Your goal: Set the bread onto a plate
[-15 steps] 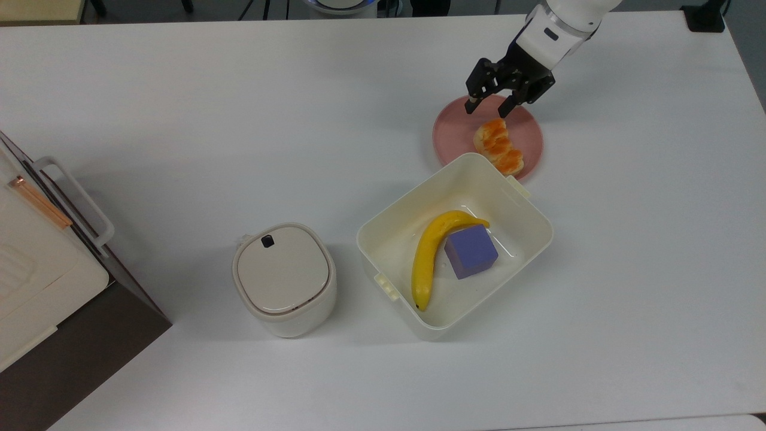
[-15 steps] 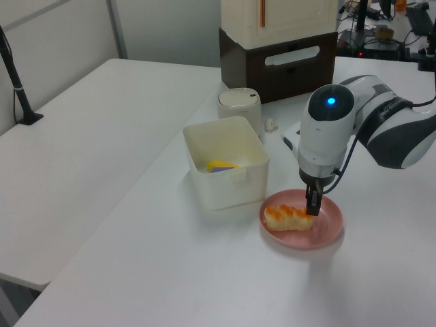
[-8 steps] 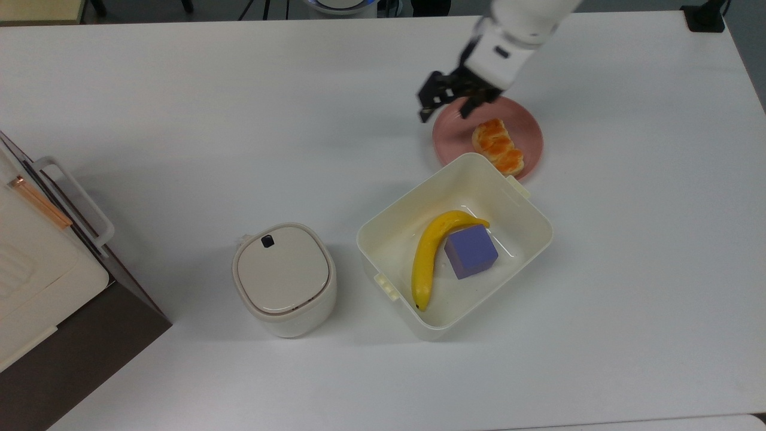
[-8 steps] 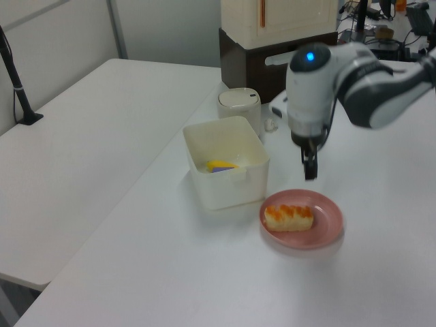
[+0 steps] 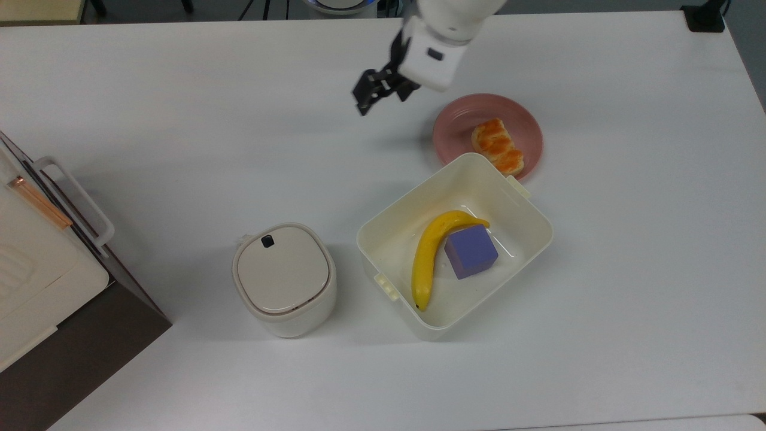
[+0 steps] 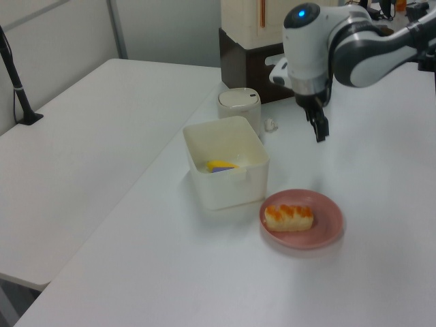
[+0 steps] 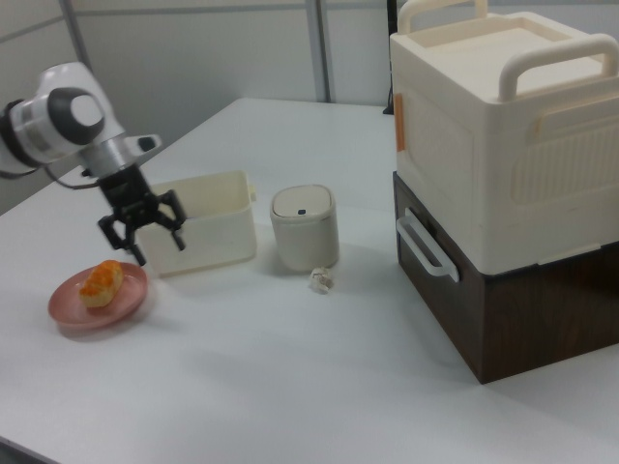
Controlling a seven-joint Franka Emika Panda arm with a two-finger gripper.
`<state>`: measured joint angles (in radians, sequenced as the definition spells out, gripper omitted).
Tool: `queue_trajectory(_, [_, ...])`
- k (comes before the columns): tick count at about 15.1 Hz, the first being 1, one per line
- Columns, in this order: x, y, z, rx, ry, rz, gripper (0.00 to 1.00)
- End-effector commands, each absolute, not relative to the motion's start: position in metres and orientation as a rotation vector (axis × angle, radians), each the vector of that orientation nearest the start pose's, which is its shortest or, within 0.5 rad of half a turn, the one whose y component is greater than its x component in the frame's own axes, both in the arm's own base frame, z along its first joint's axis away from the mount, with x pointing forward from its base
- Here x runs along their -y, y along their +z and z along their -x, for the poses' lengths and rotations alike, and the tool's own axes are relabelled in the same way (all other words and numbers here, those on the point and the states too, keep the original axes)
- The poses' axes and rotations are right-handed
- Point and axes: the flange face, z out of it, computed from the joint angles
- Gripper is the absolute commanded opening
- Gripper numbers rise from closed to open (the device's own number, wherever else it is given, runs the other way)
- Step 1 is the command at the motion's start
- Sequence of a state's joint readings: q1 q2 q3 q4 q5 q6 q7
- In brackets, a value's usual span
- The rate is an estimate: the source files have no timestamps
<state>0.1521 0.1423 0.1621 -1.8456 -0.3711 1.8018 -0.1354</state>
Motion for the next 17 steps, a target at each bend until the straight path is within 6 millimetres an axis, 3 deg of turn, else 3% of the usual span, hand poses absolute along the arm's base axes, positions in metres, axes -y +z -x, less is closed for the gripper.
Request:
queue_trajectory(1, [-0.08, 0.501, -0.585, 0.819, 0.235, 3.263, 0.93])
queue_trajectory(2, [-0.059, 0.52, -0.59, 0.738, 0.216, 3.232, 1.0])
queue_trajectory(4, [-0.024, 0.561, -0.595, 0.57, 0.148, 3.206, 1.0])
queue_trajectory(6, [0.005, 0.584, -0.594, 0.451, 0.119, 3.186, 1.0])
queue_trajectory(9, [0.023, 0.594, -0.597, 0.272, 0.06, 3.2, 1.0])
queue_trajectory(13, [0.042, 0.615, -0.613, -0.081, -0.171, 3.21, 1.0])
queue_trajectory(17, [0.058, 0.619, -0.614, -0.145, -0.174, 3.204, 1.0])
